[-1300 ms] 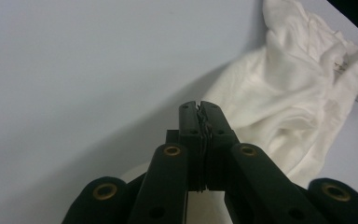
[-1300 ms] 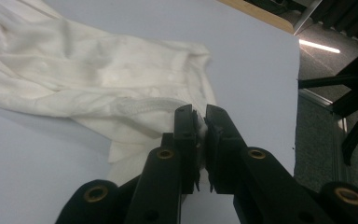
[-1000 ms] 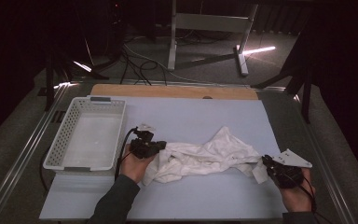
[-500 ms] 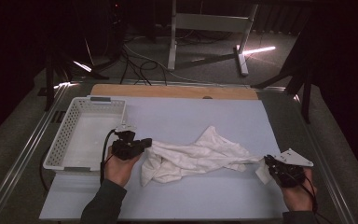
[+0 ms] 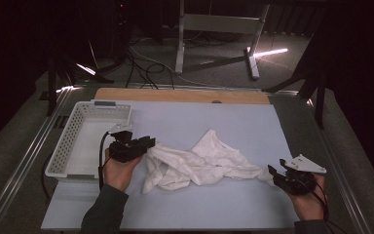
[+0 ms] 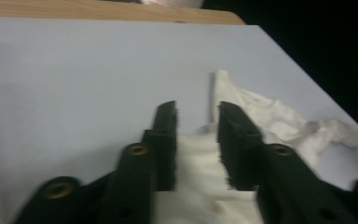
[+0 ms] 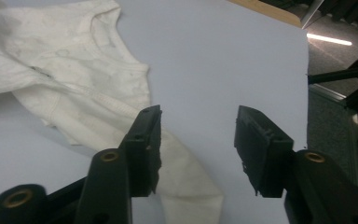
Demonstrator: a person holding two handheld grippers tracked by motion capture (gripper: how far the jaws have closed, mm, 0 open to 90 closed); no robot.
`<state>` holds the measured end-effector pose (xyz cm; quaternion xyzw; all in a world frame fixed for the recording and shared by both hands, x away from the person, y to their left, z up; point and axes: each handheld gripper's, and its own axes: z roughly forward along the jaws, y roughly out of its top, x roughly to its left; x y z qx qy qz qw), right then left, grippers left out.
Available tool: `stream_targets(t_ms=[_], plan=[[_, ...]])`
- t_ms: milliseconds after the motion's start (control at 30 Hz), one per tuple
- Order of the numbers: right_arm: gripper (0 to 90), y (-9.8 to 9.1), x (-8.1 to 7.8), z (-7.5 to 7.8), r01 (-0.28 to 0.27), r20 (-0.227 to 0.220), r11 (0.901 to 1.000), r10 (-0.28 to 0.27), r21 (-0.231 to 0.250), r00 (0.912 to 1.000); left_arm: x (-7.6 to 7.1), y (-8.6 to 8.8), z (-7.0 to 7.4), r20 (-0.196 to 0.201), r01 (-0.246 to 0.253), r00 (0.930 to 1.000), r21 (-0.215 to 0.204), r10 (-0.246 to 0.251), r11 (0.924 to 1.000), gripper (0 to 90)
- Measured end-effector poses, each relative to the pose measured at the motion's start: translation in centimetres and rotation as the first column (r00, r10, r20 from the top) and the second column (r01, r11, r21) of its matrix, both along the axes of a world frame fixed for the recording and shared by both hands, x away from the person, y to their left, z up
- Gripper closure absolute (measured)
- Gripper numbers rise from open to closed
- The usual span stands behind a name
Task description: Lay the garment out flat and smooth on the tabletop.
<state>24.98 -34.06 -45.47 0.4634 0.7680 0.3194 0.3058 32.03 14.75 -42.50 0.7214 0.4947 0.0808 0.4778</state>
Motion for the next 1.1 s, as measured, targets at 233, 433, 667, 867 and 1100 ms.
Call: stream_targets(t_ms=[233, 433, 667, 867, 1100], plan=[[39.4, 0.1, 0.2, -0.3, -0.004, -0.006, 0.9997, 0.004, 0.022, 1.0, -0.1, -3.9, -0.5, 0.038, 0.114, 0.9928, -0.017, -0.114, 0.9933, 46.4], [32.2, -0.3, 0.2, -0.2, 0.014, -0.002, 0.9986, -0.013, 0.052, 0.9999, 0.0, -6.9, -1.0, 0.051, 0.183, 0.9822, -0.031, -0.181, 0.9827, 40.5], [32.0, -0.7, 0.2, -0.2, 0.032, -0.002, 0.9971, -0.032, 0.069, 0.9995, 0.1, -10.4, -1.8, 0.045, 0.26, 0.9648, -0.028, -0.259, 0.9651, 40.2], [32.0, -0.7, 0.2, -0.2, 0.032, -0.003, 0.9972, -0.032, 0.068, 0.9995, 0.1, -13.0, -2.9, 0.021, 0.309, 0.951, -0.018, -0.309, 0.9509, 41.3], [31.4, -0.8, 0.1, -0.2, 0.034, 0.004, 0.9967, -0.035, 0.073, 0.9994, 0.0, -15.3, -4.3, -0.009, 0.361, 0.9325, -0.012, -0.361, 0.9325, 44.4]])
